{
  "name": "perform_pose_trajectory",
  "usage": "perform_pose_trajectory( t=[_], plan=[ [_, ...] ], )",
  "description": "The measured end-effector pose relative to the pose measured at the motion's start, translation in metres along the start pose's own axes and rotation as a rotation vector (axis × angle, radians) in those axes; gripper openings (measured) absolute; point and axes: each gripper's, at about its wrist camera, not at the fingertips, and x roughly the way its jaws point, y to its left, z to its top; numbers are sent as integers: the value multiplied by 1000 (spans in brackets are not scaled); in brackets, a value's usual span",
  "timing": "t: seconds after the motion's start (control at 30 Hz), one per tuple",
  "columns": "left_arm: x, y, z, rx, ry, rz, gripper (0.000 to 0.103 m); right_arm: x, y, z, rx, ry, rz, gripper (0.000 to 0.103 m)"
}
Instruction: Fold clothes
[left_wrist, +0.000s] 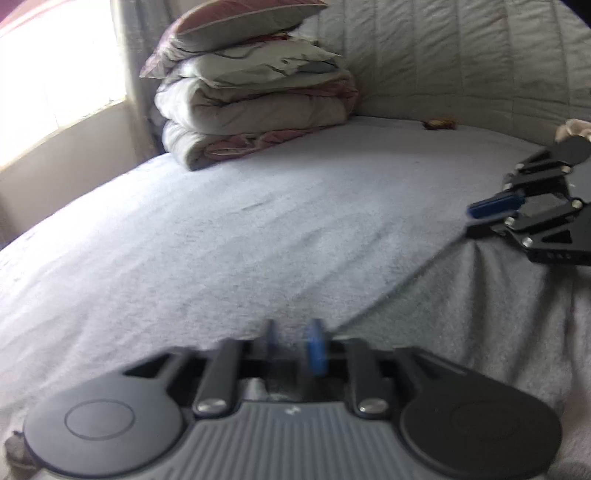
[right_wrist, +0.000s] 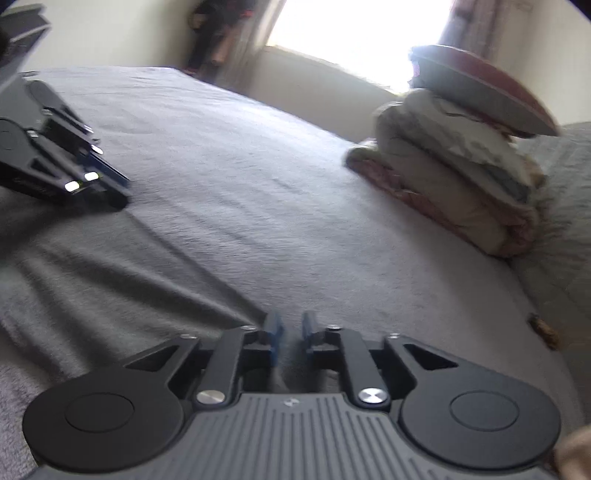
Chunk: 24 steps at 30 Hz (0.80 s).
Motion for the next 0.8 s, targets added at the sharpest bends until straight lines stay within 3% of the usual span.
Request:
perform_pose_trajectory(
  t=[0.13,0.2,0.43,0.53,0.7,0.77,0.8],
  plan=[
    [-26,6,8,-228,-80,-98,60,-25,-29,0,163,45,-82,37],
    [-32,0,8,-288,-98,-161,60,-36,-46,-3,272,92,-123,38],
    [-27,-17,-12,-335,-82,-437,53,-80,-62,-42,635,199,-51,38],
    [-22,-16,-25,-364,-82,-581,53,-80,-63,-64,795,183,-14,39],
    [-15,-22,-34,-348,-36,-736,53,-67,-65,-73,931,98,-86,39],
    [-9,-28,-35,-333,11,-755,52,-63,-58,-70,898,107,-160,32],
    [-7,-30,-35,-327,31,-759,53,-62,-55,-68,871,119,-204,5]
  ],
)
